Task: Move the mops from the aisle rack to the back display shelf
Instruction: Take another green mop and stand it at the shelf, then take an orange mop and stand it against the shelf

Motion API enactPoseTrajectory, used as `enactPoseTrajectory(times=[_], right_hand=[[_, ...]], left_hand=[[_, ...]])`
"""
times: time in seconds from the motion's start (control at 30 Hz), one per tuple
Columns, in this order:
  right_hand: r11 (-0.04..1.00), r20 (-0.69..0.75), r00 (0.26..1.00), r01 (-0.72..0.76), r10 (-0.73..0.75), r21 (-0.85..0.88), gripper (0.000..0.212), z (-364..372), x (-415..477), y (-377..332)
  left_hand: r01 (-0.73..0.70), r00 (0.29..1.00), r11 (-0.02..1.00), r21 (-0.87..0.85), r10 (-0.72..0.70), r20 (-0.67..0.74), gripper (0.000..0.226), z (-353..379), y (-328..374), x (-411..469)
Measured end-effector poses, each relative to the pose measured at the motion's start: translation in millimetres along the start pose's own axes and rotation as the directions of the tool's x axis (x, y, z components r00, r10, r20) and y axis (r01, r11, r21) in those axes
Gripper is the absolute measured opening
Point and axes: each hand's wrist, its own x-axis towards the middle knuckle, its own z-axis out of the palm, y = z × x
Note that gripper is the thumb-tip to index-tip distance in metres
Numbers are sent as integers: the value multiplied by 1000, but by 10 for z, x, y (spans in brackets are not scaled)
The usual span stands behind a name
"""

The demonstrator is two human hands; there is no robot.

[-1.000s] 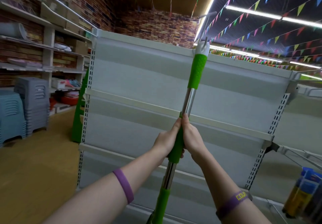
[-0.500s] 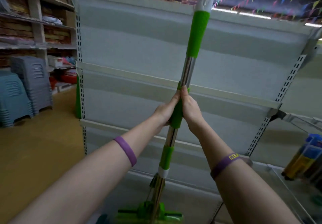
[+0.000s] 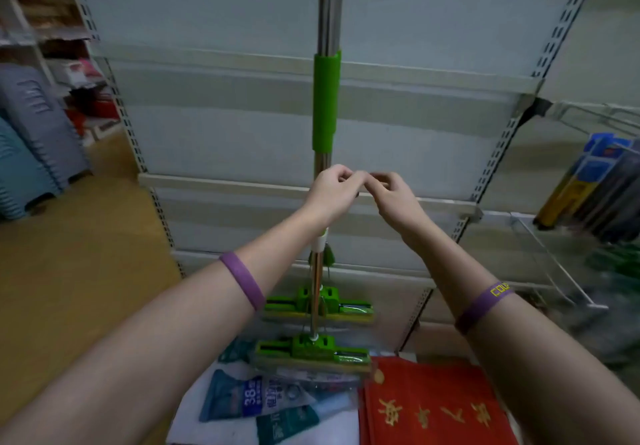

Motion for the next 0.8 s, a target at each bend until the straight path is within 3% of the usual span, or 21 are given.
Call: enactPoseTrajectory(times=[0.23, 0.43, 0.67, 0.8], right_hand=[[995, -135, 987, -94, 88, -40, 60, -561, -507, 466], [962, -356, 910, -260, 214, -88, 62, -1101, -1155, 854], [858, -646, 688, -504, 331, -97, 74, -1556, -2197, 1135], [811, -771, 515, -584, 373, 2, 77, -1707, -2858, 1167]], left_hand=[[10, 959, 1000, 8, -12, 283, 37, 678, -16, -242], [-34, 860, 999, 13, 22, 510, 41, 1358, 14, -508], [-76, 602, 997, -18, 60, 796, 50, 2172, 73, -1198], [-150, 398, 988, -35, 93, 913, 57, 2488, 150, -1687]])
